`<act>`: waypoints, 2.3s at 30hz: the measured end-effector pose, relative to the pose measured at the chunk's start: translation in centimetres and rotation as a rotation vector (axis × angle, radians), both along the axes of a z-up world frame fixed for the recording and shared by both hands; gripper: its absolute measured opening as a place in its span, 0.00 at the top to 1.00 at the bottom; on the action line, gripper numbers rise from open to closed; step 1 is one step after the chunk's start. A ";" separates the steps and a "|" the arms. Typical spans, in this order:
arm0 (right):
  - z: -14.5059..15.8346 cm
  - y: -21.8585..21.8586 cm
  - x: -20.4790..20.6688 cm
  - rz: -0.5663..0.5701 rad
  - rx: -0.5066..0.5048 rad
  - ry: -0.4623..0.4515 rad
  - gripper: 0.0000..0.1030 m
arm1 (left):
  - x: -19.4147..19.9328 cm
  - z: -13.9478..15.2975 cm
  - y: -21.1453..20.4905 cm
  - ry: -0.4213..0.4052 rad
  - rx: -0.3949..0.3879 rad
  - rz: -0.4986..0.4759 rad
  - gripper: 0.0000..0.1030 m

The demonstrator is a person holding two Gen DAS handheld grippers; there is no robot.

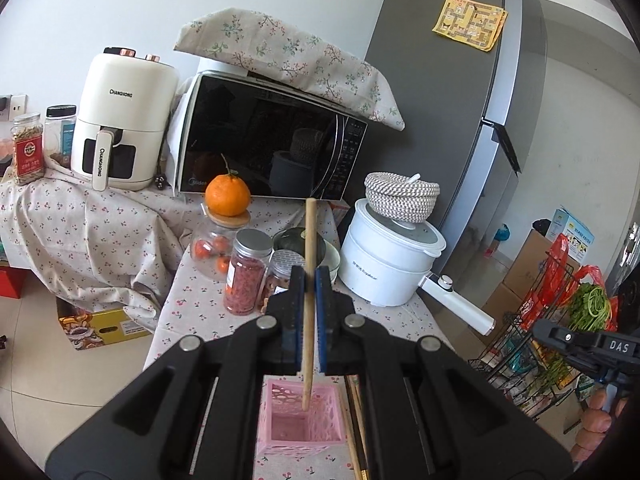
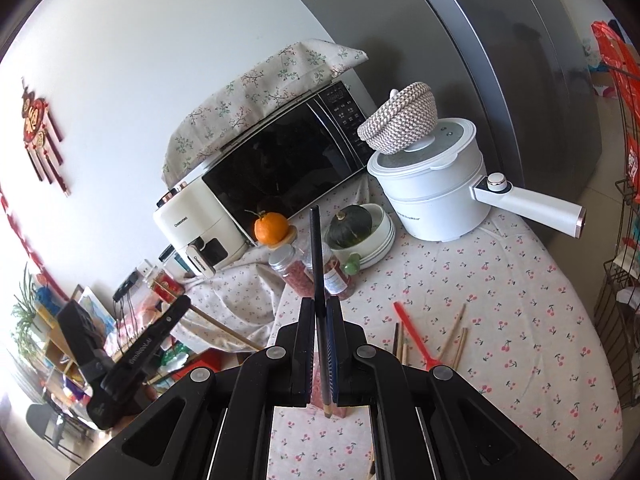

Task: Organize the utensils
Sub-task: 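Carry both chopsticks to the pink basket while the left gripper drops its chopstick in, then lower the black chopstick into the pink basket and open the right gripper, then move the left gripper back over the utensil pile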

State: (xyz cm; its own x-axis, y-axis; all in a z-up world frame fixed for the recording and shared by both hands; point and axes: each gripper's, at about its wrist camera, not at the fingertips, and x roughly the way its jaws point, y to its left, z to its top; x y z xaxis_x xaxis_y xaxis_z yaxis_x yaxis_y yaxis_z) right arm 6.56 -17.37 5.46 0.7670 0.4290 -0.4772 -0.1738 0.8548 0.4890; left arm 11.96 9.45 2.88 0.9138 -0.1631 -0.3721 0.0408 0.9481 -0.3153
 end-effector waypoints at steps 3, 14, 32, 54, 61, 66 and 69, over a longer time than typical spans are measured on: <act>0.1 0.4 0.3 0.003 0.022 -0.017 0.95 | 1.6 -1.8 0.3 0.057 -0.018 0.002 0.94; -1.1 3.6 2.5 0.001 0.032 -0.043 0.95 | 4.5 -5.9 1.8 0.214 -0.130 0.005 0.94; -8.1 8.9 6.2 -0.016 0.006 0.018 0.95 | 3.3 -5.7 2.6 0.295 -0.076 -0.017 0.48; -7.4 6.4 4.9 0.001 -0.032 0.090 0.37 | 1.6 -7.0 1.2 0.467 -0.012 -0.100 0.25; -7.1 2.1 3.1 -0.050 -0.090 0.150 0.30 | 0.2 -6.6 -0.7 0.493 0.031 -0.148 0.21; -7.4 -1.0 1.9 -0.114 -0.155 0.202 0.25 | -0.7 -6.4 -3.2 0.521 0.077 -0.196 0.21; -7.6 -2.3 1.4 -0.135 -0.186 0.239 0.23 | -1.2 -6.4 -5.1 0.530 0.106 -0.235 0.20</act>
